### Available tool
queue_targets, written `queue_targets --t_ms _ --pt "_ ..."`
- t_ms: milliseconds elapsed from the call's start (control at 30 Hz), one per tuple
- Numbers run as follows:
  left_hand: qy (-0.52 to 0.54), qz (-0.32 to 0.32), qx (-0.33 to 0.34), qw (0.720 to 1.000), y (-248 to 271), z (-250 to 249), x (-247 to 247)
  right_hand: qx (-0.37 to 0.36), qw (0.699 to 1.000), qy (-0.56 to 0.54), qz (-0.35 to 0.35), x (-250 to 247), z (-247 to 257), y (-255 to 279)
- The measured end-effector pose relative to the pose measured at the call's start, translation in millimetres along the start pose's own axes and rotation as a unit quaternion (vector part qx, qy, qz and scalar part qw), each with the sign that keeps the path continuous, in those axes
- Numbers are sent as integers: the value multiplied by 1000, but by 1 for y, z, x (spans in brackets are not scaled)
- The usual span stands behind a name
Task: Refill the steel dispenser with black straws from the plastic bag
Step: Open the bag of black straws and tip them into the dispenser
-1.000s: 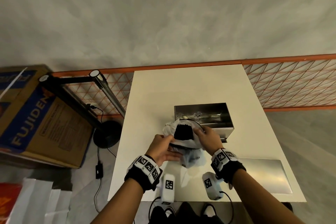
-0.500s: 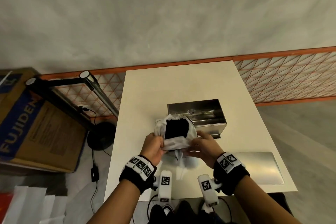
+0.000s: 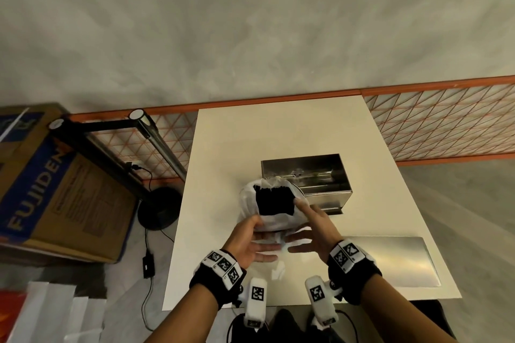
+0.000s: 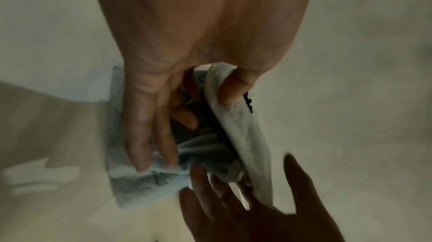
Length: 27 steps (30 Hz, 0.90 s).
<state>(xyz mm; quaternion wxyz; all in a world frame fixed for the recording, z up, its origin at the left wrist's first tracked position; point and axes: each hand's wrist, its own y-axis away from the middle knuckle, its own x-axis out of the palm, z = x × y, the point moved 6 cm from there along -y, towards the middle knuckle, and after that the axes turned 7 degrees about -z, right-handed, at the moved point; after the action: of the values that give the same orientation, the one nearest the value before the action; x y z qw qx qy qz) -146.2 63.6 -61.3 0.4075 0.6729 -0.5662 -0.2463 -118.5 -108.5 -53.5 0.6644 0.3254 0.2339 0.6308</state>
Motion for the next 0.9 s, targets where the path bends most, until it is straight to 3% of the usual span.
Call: queue_targets --t_ms 133,433,567,733,900 --pt "40 52 5 998 -6 2 12 -44 999 -29 -8 11 0 -7" --pt "104 -53 107 987 -7 -10 17 -54 993 -108 21 11 -4 -17" --pt "148 -70 108 981 -14 1 14 -28 999 9 -16 8 -18 -20" --pt "161 -60 99 980 -22 11 10 -43 982 178 -55 5 -11 -26" --pt "19 -75 31 997 -31 22 8 -151 926 325 -117 2 6 -22"
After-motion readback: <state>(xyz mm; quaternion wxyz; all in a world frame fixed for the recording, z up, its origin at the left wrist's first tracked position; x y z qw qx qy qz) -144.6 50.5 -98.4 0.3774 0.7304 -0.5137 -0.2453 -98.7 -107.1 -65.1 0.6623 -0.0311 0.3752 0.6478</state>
